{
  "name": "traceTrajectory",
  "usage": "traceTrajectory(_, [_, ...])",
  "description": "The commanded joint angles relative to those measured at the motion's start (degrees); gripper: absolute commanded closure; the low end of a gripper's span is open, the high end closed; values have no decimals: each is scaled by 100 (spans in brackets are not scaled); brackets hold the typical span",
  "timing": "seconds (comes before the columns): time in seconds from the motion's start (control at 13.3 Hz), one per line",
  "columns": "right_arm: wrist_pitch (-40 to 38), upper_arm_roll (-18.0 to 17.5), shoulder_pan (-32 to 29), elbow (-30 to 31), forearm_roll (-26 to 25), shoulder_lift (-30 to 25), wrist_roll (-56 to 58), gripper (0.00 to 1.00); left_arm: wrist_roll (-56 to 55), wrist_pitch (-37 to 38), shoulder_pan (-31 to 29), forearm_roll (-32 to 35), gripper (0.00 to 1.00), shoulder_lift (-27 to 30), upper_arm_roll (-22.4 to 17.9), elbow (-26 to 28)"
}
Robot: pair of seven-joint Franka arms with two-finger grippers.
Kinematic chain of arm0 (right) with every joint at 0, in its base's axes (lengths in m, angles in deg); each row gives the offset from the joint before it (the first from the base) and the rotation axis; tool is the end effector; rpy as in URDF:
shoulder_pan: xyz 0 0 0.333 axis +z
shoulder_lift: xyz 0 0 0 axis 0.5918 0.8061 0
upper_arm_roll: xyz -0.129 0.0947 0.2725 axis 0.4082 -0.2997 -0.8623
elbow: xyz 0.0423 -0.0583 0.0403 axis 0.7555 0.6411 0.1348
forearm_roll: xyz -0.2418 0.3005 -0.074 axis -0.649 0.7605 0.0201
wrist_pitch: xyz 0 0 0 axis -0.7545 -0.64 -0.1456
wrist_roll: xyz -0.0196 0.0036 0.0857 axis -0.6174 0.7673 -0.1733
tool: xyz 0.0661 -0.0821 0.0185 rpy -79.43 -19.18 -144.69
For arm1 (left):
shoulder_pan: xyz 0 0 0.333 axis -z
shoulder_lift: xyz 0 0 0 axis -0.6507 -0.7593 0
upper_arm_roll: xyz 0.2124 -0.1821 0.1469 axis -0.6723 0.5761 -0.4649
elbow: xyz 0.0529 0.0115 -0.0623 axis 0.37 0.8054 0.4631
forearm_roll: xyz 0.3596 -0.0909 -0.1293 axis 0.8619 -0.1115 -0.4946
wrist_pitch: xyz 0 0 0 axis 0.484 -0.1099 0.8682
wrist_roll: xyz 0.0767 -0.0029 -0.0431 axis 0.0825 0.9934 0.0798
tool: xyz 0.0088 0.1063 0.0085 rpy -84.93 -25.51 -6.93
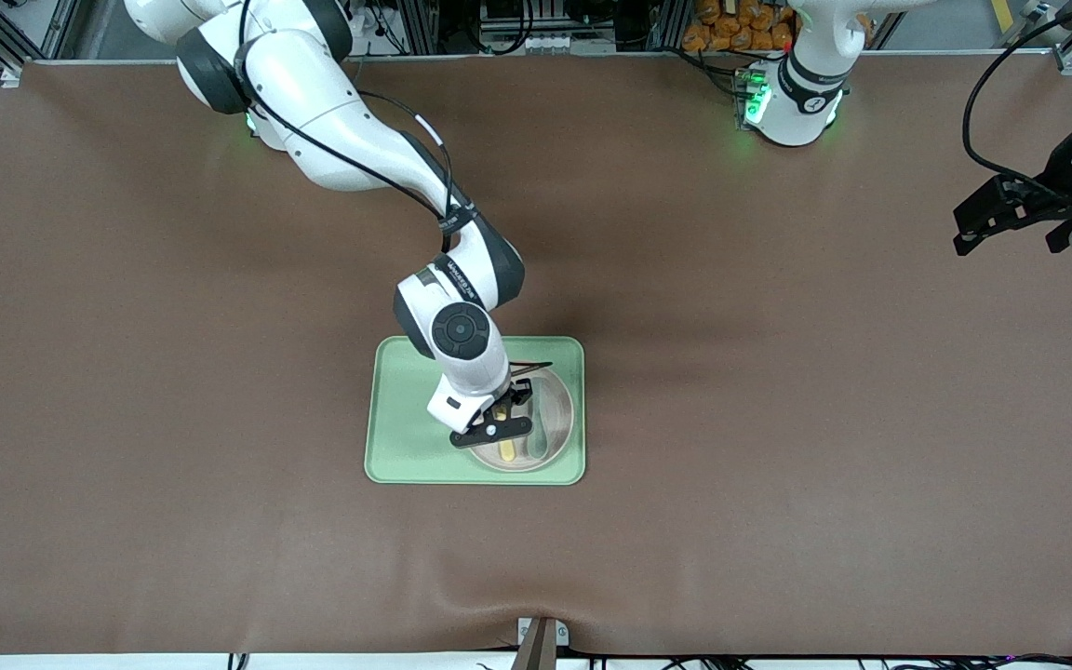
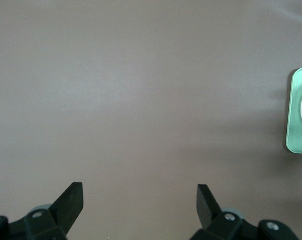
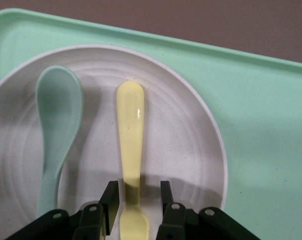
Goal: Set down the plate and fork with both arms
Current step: 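Lift the yellow fork and set it on the tray beside the plate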
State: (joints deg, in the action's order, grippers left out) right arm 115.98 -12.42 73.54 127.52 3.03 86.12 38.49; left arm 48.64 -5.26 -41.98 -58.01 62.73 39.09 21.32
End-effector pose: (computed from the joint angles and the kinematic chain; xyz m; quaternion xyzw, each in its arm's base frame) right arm 0.6263 0.4419 0.1962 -0.9952 -0.0932 -0.0282 0.0105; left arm 0.5513 -0.0554 0.6557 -0.9991 -0.0025 -0.0394 0.0179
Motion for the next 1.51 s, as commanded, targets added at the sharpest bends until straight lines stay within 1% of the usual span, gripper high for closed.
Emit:
traceTrajectory(0.0, [48,58,62,-69,-152,73,-136,91,112,54,-99,60,0,54,97,-22])
traceTrajectory(0.08, [5,58,62,-69,-144,64,-144,100,112,37,-99,60,0,36,97,-22])
traceTrajectory(0.23, [-118,58,53,-113,-117,3,-153,100,112,28,-90,68,0,19,97,-22])
traceTrajectory(0.38, [-399,49,18,-296,-73,-59,-188,100,120,1,-99,51,0,10,97,-22])
traceTrajectory(0.6, [-917,-3,-139,-350,-21,-330,-276,100,129,36,-116,60,0,53,79,-22])
traceTrajectory(0.75, [-954,31,-393,-263,521,-594,-267,100,112,45,-108,51,0,54,79,-22])
traceTrajectory(0.83, [-980,5,-595,-71,611,-717,-250,100,112,45,-108,51,0,54,88,-13])
traceTrajectory(0.98, [-849,-21,-807,325,761,-841,-127,100,129,45,-108,42,0,54,88,-22])
traceTrajectory(1.05, [-605,-30,-904,753,770,-989,56,100,121,45,-99,42,0,45,88,-31])
traceTrajectory(1.2, [508,-47,-1071,2052,840,-1489,574,100,120,45,-99,42,0,54,97,-31])
traceTrajectory(1.28, [618,-48,-1072,2319,954,-1622,672,100,120,45,-99,33,0,54,97,-22])
traceTrajectory(1.35, [628,-48,-1072,2461,1016,-1684,682,100,120,45,-108,33,0,62,97,-22])
traceTrajectory(1.43, [741,-48,-1072,2697,1025,-1807,691,100,120,36,-108,33,0,62,97,-22])
